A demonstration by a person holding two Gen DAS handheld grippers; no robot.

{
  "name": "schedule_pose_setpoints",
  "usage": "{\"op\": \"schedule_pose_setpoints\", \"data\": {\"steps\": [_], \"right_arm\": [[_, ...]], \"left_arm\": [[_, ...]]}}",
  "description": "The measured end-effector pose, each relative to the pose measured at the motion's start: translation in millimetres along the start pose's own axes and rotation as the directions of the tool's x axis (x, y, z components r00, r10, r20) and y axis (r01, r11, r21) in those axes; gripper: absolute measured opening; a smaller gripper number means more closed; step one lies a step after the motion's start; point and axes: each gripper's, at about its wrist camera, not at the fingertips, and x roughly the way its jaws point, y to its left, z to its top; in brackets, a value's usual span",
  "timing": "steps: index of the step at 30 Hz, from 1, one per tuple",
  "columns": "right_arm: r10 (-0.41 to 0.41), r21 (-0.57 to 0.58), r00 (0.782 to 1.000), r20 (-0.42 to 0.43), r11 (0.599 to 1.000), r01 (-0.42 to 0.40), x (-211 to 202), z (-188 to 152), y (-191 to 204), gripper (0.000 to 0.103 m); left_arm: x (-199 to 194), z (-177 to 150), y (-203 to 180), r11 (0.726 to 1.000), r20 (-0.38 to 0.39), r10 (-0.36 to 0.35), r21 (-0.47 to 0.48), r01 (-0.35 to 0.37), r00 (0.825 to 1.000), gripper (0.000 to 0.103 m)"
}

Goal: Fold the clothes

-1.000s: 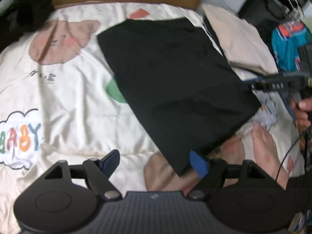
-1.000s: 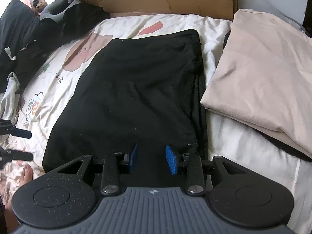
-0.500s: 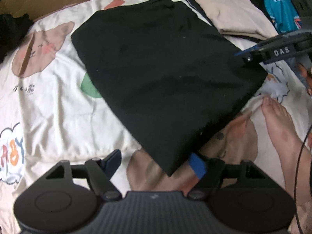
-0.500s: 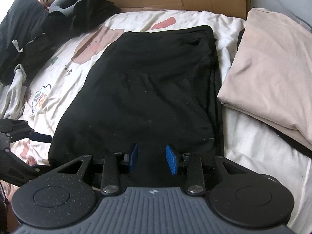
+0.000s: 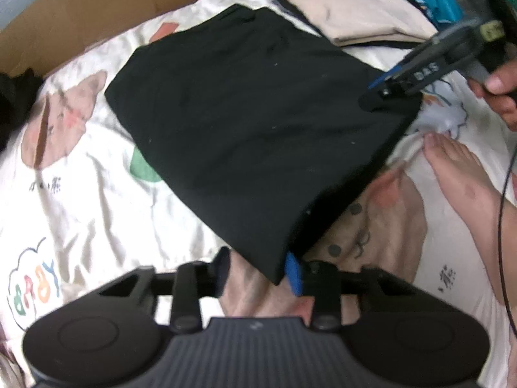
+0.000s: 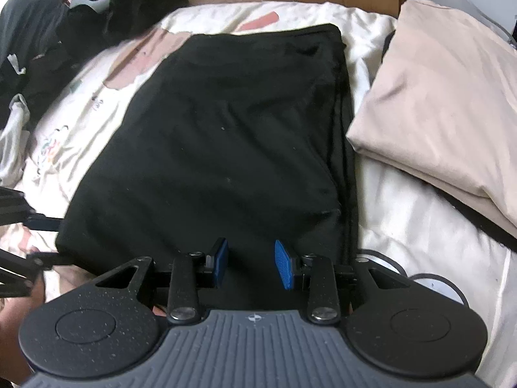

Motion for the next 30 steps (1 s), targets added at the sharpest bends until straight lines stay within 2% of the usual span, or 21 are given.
{"op": "schedule_pose_setpoints", "data": {"steps": [3, 5, 8, 16, 19, 25, 30], "right_arm": [[-0.003, 0.006, 1.0, -0.003, 1.0, 0.003, 0.9, -2.1, -2.7, 0.039], [-0.005, 0.002, 1.0, -0.004, 1.0, 0.005, 1.2, -2.6, -2.2, 0.039], [-0.01, -0.005, 1.0, -0.006, 1.0, 0.01, 1.9, -3.5, -1.7, 0.039], [-0.034, -0.003, 0.999, -0.023, 0.999, 0.034, 3.5, -7.4, -6.8, 0.039], [-0.04, 0.003, 0.999, -0.026, 0.999, 0.04, 1.1, -8.8, -10.2, 0.038], [-0.05, 0.015, 0.998, -0.033, 0.999, 0.051, -3.5, -11.8, -16.8, 0.038], [-0.056, 0.029, 0.998, -0.038, 0.998, 0.057, -7.7, -14.8, -21.9, 0.038]], "left_arm": [[-4.1, 1.0, 1.3, 1.0, 0.012, -0.006, 0.004, 0.006, 1.0, 0.024], [-4.9, 1.0, 2.5, 1.0, 0.018, -0.015, -0.001, 0.015, 1.0, 0.012], [-6.1, -2.3, 3.5, 1.0, 0.017, -0.017, -0.007, 0.017, 1.0, 0.003], [-4.2, -10.6, 5.5, 0.999, -0.03, -0.042, -0.007, 0.041, 0.999, 0.002], [-7.5, -14.0, 8.7, 0.997, -0.04, -0.072, -0.006, 0.071, 0.997, 0.003], [-18.7, -24.0, 33.0, 0.986, -0.006, -0.145, -0.08, 0.144, 0.989, 0.003], [-32.5, -18.4, 56.9, 0.967, 0.069, -0.188, -0.165, 0.197, 0.98, 0.004]]}}
